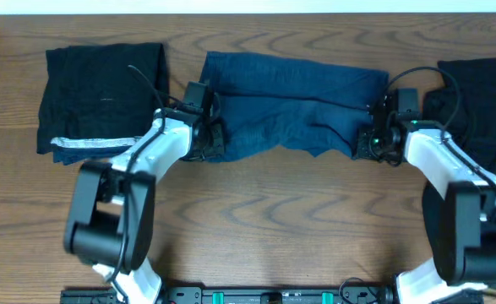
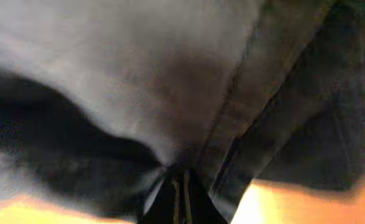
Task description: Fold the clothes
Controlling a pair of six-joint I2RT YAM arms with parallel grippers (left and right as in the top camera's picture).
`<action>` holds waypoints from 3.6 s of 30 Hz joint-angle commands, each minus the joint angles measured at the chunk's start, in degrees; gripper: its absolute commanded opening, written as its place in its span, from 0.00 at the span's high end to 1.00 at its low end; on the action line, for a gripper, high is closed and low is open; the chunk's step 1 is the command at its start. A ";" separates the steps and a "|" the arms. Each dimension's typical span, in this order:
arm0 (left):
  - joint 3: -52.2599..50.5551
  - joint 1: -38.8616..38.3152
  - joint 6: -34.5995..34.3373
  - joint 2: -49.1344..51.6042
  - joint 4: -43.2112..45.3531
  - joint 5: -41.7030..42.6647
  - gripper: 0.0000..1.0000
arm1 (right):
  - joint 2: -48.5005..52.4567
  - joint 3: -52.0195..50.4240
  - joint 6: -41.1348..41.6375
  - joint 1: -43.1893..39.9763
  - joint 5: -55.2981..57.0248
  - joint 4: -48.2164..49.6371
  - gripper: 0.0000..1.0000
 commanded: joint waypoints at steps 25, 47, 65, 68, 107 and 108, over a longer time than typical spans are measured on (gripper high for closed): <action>-14.75 0.20 -3.61 -22.73 -26.40 -1.40 0.93 | -15.28 -10.71 5.62 -1.09 -1.36 -26.14 0.99; -13.66 0.20 -2.80 -22.80 -32.57 -1.27 0.20 | -15.30 -1.33 5.29 -1.05 -0.33 -38.34 0.38; -1.53 0.20 1.73 -14.19 -6.84 -1.22 0.94 | -9.44 12.98 0.52 1.36 -0.96 -14.97 0.97; -1.46 0.20 2.56 -9.09 -2.62 -1.25 0.94 | -5.05 12.98 -0.44 3.37 -1.01 -9.88 0.99; 1.57 0.42 7.17 7.98 27.89 -4.66 0.94 | 21.64 15.13 -4.17 4.92 10.97 28.57 0.90; 1.97 0.46 7.21 5.31 26.60 -4.66 0.94 | 19.63 15.28 -4.17 4.66 10.97 27.78 0.88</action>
